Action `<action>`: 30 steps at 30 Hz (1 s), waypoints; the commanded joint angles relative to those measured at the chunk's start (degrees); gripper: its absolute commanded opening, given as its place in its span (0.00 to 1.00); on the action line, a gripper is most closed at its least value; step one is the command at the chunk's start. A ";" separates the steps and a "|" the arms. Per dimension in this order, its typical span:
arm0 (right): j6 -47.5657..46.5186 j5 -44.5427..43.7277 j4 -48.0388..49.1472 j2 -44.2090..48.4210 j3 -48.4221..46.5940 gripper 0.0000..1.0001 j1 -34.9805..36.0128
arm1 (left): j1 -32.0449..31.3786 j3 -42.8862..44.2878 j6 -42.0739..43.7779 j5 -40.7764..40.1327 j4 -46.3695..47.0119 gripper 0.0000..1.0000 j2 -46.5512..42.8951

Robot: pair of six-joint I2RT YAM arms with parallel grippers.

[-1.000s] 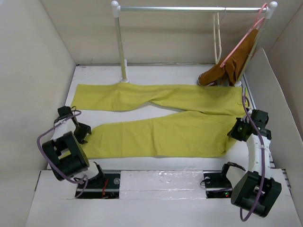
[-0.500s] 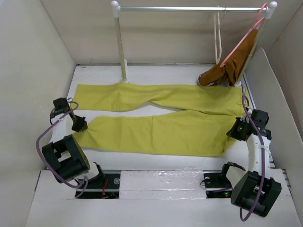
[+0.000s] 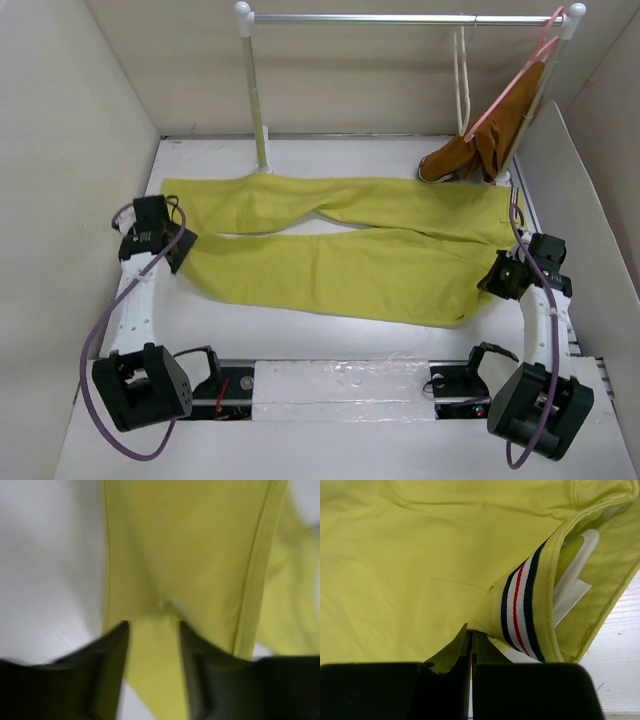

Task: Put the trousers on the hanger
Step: Fold the trousers at the center of the board.

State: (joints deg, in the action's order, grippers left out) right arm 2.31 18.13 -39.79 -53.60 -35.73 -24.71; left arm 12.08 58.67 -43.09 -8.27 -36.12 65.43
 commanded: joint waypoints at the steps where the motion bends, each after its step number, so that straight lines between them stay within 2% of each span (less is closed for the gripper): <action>1: -1.08 -0.64 1.82 0.52 -0.13 0.00 -0.16 | 2.32 -11.72 -1.91 3.25 1.12 0.51 -2.24; 2: -0.99 -0.38 1.82 0.17 -0.48 0.00 -0.16 | 2.86 -14.96 -1.65 4.48 2.18 0.60 -1.80; 3: -0.90 0.15 1.65 -0.01 -0.75 0.00 -0.16 | 2.87 -15.08 -1.65 4.58 3.24 0.73 -0.40; 4: -0.64 1.11 1.47 -0.18 -1.53 0.00 -0.16 | 2.87 -13.69 -0.60 3.02 3.33 0.79 1.00; 7: -0.55 2.08 1.38 -0.10 -1.80 0.00 0.36 | 2.87 -8.60 0.81 0.38 3.25 0.81 2.51; 9: -0.37 2.00 1.73 0.69 -1.02 0.00 0.89 | 2.87 -1.84 1.86 -5.22 3.60 0.80 2.95; 11: -0.64 1.91 1.47 0.96 -0.58 0.00 0.89 | 4.00 -0.59 1.87 -8.94 3.16 0.77 3.65; 15: -1.16 1.65 1.38 1.57 -0.13 0.00 1.41 | 14.78 -3.21 0.91 -3.97 8.60 0.67 9.77; 17: -1.25 1.38 0.94 1.40 -0.48 0.00 2.03 | 17.09 -4.61 -0.41 -1.67 10.18 0.65 13.22; 18: -1.25 1.03 1.03 1.22 -0.92 0.00 2.03 | 17.89 -4.71 -0.76 0.43 11.32 0.62 16.10; 25: -1.60 0.85 1.91 -0.19 -1.89 0.00 2.03 | 17.89 -2.25 1.43 0.89 14.06 0.59 25.35; 26: -1.60 0.85 2.00 -0.01 -1.72 0.00 2.03 | 17.89 -2.16 1.52 0.54 13.88 0.58 26.41; 27: -1.60 0.85 2.08 -0.01 -1.54 0.00 2.03 | 17.89 -2.16 1.34 -0.42 13.80 0.50 27.98; 30: -1.60 1.55 2.44 -0.10 -1.01 0.00 2.03 | 17.89 -1.81 1.52 -0.43 15.11 0.49 31.06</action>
State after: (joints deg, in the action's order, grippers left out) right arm 1.43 18.50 -39.70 -53.93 -35.88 -23.16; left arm 29.89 55.37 -42.22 -8.12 -22.48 94.65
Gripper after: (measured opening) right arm 0.022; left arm 0.497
